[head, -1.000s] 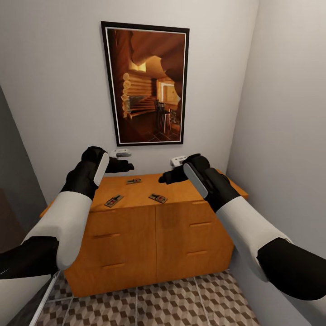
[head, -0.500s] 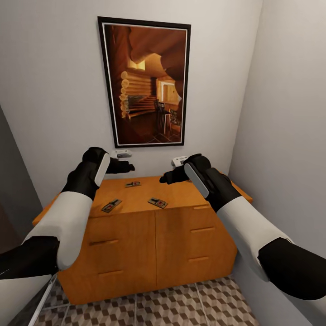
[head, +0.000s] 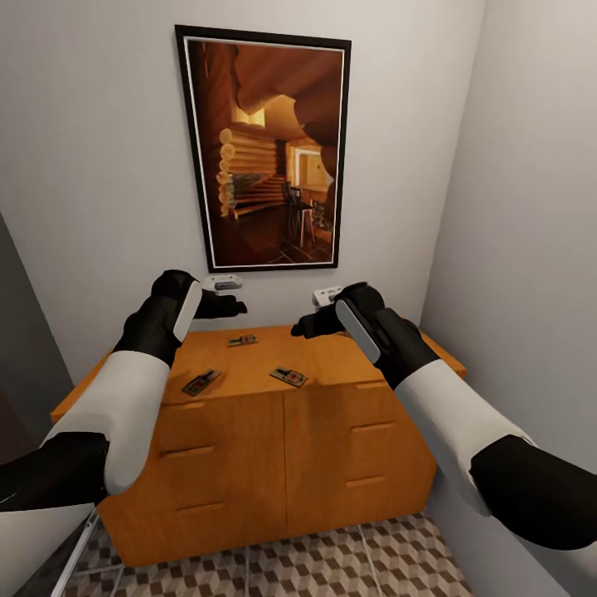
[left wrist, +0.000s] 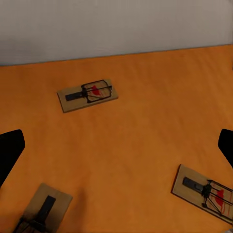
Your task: Take the four mousetraps from the cabinet in the bathroom and place them on the bathroom floor. Make sure all four end up on the same floor surface, and ensure that at least two of them are either under or directly next to the same bathroom sink.
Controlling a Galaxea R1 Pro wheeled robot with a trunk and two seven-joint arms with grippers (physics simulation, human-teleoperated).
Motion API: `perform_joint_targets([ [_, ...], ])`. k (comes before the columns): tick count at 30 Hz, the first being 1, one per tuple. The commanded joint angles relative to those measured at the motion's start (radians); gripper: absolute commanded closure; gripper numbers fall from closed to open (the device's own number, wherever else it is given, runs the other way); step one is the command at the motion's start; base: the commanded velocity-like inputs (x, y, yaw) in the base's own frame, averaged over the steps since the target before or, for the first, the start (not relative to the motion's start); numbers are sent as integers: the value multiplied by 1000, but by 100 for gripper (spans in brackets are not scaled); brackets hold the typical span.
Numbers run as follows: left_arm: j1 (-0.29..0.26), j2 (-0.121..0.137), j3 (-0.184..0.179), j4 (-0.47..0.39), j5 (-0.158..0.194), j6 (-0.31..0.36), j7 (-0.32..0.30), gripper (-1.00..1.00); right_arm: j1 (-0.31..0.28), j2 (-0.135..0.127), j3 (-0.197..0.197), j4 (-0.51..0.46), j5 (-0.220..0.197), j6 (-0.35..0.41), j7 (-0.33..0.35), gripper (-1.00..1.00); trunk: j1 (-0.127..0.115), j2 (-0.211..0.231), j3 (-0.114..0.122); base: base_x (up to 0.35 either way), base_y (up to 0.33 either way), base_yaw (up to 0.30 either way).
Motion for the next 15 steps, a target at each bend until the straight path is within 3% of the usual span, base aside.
perform_joint_targets([
  [1, -1, 0, 0, -1, 6, 4, 2, -100, -1, 0, 1, 1, -1, 3, -1, -100, 0, -1, -1, 7, 0, 0],
  [8, -1, -1, 0, 1, 6, 4, 2, -100, -2, 3, 0, 46, -5, 3, -1, -100, 0, -1, -1, 3, 0, 0],
  [15, -1, -2, 0, 1, 6, 4, 2, -100, -51, 35, -5, 265, -16, 3, 2, -100, 0, -1, -1, 0, 0, 0],
])
